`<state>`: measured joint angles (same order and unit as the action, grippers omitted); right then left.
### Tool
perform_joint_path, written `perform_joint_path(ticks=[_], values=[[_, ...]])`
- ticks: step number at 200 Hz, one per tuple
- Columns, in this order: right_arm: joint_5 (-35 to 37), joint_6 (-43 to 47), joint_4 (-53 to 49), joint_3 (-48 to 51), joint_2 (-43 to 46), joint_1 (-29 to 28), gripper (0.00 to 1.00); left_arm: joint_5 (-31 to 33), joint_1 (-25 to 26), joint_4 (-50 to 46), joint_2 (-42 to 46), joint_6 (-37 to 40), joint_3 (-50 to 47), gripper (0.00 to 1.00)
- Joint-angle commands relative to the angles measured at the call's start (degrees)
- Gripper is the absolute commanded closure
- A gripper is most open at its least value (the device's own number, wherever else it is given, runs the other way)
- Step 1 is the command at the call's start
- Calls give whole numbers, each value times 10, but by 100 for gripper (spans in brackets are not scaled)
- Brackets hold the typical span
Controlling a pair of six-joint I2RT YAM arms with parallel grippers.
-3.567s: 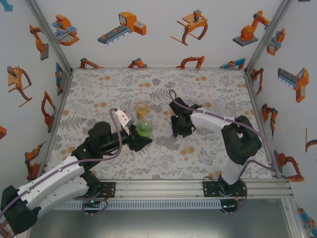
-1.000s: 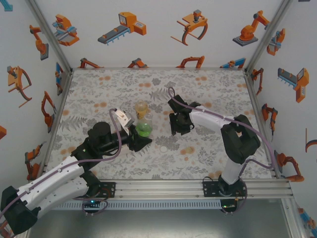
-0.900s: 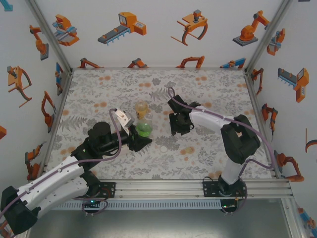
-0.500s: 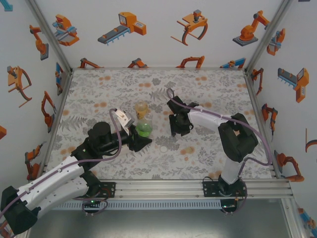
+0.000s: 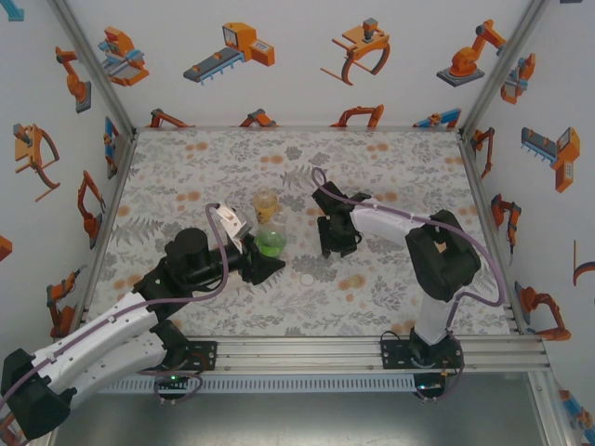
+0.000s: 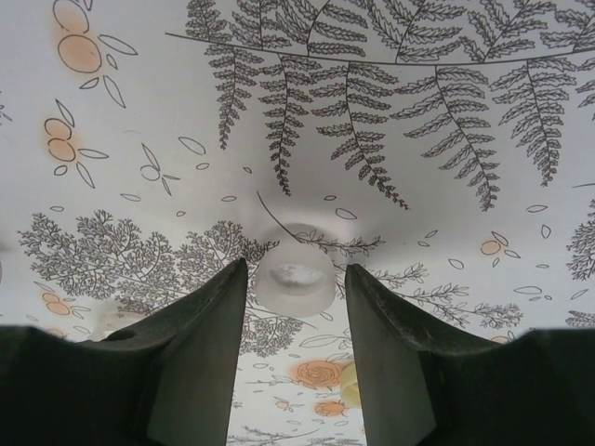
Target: Screw on the bottle caps
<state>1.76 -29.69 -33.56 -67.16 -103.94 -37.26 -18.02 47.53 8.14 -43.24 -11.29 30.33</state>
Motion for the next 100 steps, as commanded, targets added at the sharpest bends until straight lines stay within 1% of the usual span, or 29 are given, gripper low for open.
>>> perform_joint_path(ticks=[1, 48, 100], values=[[6, 5, -19, -21, 33, -9, 54, -11, -2, 6, 2, 1, 21, 100], [2, -3, -21, -23, 27, -20, 55, -13, -2, 9, 4, 0, 20, 100], [30, 1, -37, -28, 5, -21, 54, -10, -2, 4, 12, 0, 16, 100]])
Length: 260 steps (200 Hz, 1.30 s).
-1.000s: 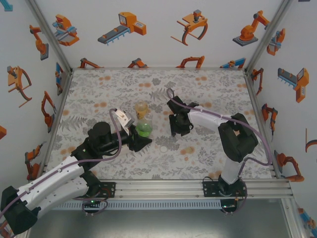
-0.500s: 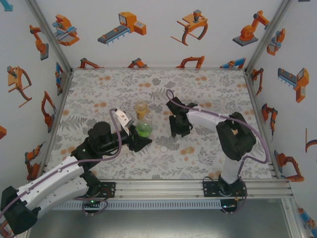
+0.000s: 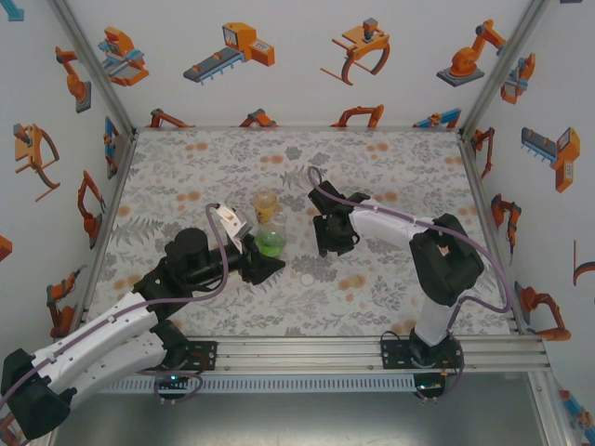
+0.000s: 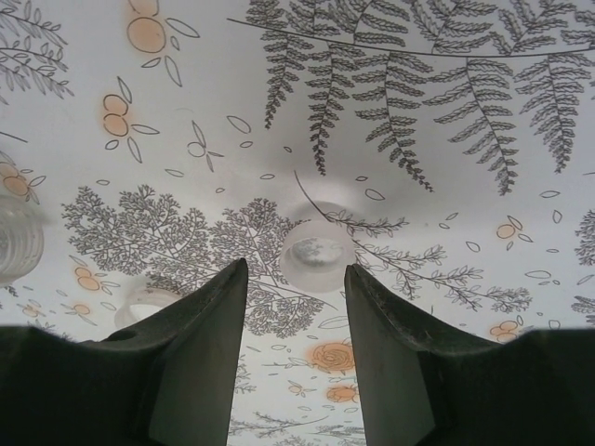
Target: Screw on the bottle caps
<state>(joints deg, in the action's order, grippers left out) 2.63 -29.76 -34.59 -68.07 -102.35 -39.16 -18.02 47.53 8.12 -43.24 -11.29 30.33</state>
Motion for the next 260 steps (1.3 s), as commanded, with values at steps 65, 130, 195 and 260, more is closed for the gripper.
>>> perform_joint_path(ticks=[65, 130, 195, 260], values=[[12, 2, -14, -16, -19, -2, 54, -9, -2, 4, 13, 0, 16, 100], [16, 3, -24, -26, 4, -1, 54, -9, -2, 4, 12, 0, 17, 100], [11, 2, -21, -23, -8, -2, 54, -10, -2, 4, 14, 0, 16, 100], [13, 4, -15, -22, -26, -2, 54, -7, -2, 1, 15, 1, 16, 100]])
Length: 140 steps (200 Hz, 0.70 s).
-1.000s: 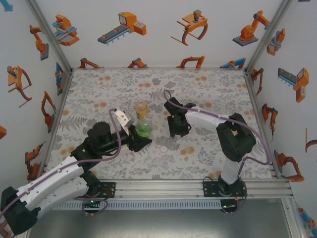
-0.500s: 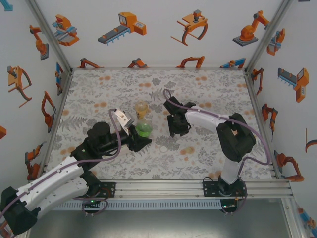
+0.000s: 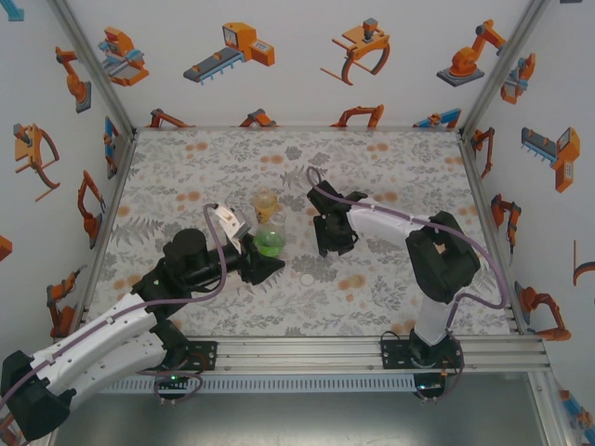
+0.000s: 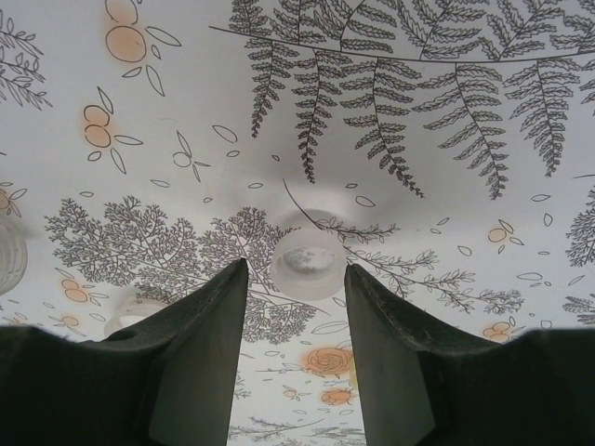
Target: Screw on the bottle caps
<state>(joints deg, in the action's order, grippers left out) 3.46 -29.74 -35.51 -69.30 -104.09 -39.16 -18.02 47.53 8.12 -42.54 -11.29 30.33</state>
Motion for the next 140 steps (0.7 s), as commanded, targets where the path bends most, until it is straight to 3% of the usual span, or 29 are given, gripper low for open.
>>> perform_joint_path(ticks=[1, 82, 140], values=[[5, 4, -6, -10, -9, -2, 54, -7, -2, 1, 9, 1, 16, 100], [-9, 0, 14, 4, -19, -2, 56, -7, -2, 1, 8, 0, 17, 100], [-16, -6, 24, 19, -20, -2, 68, -7, -2, -3, 12, 0, 17, 100]])
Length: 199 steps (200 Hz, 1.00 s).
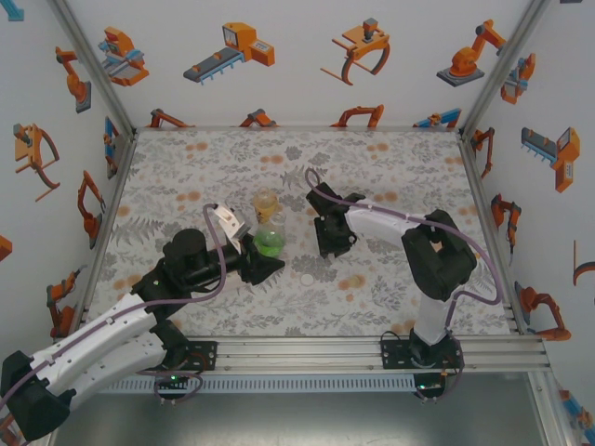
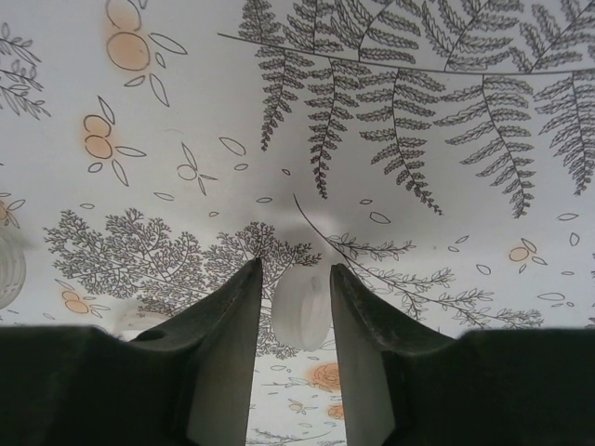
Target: Screw on the bottle caps
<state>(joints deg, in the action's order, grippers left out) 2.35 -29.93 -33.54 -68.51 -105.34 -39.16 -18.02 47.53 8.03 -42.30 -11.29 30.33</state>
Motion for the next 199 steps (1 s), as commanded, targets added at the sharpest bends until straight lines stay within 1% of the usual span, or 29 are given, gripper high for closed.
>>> perform_joint_path(ticks=[1, 38, 58, 89, 107, 122, 132, 145, 158, 175, 190, 199], values=[[-5, -4, 4, 11, -8, -2, 68, -8, -2, -2, 9, 0, 18, 100], [-7, -8, 13, 18, 3, 0, 78, -8, -2, -3, 9, 1, 18, 100], [-30, -13, 31, 23, 13, 5, 82, -7, -2, -4, 9, 1, 19, 100], [-118, -34, 119, 62, 40, 29, 83, -7, -2, -5, 10, 0, 19, 100], [-185, -60, 196, 108, 51, 54, 83, -8, -2, -2, 10, -1, 19, 100], [-222, -81, 245, 146, 53, 77, 83, -8, -2, 1, 6, -1, 20, 100], [-244, -92, 274, 176, 56, 95, 81, -9, -2, -1, 5, -1, 23, 100], [-242, -95, 284, 206, 66, 111, 75, -10, -2, -2, 2, -2, 25, 100], [-226, -91, 271, 226, 77, 125, 69, -11, -2, -2, 0, -2, 25, 100], [-216, -86, 260, 244, 88, 144, 64, -11, -2, -3, -3, -2, 29, 100], [-196, -70, 227, 235, 90, 146, 59, -13, -2, -1, -7, -5, 29, 100], [-197, -64, 216, 228, 89, 145, 57, -14, -2, 0, -8, -7, 31, 100]])
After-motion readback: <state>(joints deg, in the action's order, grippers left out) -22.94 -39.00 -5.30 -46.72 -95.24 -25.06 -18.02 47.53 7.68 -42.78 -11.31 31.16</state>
